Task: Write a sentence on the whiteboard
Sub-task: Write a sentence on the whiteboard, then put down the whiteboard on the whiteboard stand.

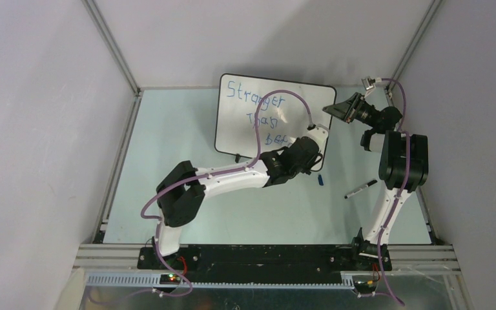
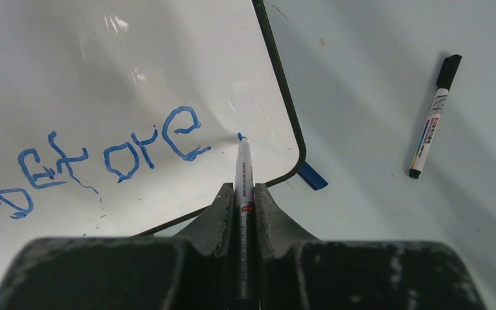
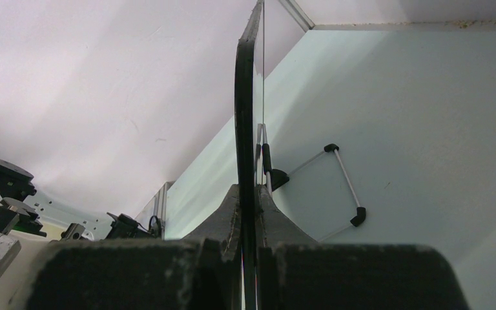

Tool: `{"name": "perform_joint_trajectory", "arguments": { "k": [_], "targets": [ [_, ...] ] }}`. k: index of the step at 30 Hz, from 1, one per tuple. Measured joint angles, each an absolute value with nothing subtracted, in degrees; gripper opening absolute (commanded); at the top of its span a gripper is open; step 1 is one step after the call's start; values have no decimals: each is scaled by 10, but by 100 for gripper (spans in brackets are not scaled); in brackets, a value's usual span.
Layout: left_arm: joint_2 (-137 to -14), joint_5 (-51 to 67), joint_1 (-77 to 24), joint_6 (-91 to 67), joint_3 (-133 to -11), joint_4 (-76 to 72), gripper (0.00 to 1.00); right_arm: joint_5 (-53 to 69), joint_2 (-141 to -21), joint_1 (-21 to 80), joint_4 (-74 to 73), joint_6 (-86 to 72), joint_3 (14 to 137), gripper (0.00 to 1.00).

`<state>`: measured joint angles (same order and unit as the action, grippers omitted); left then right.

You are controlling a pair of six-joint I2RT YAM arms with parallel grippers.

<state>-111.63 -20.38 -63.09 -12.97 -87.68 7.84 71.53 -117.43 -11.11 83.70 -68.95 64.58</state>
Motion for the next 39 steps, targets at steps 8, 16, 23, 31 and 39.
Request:
{"name": "perform_joint_trajectory", "arguments": {
  "k": [8, 16, 23, 31, 39],
  "targets": [
    [-1115, -208, -633, -130, -876, 78, 0, 716, -1174, -112, 837, -690, 646, 0],
    [-1062, -213, -634, -129, -841, 78, 0, 717, -1174, -117, 837, -693, 646, 0],
    [-1011, -223, -634, -129, -823, 74, 0, 719, -1174, -118, 837, -689, 646, 0],
    [-949, -239, -635, -128, -772, 79, 0, 721, -1174, -118, 837, -669, 642, 0],
    [-814, -253, -635, -129, -685, 86, 0, 721, -1174, -118, 836, -627, 627, 0]
  ]
}}
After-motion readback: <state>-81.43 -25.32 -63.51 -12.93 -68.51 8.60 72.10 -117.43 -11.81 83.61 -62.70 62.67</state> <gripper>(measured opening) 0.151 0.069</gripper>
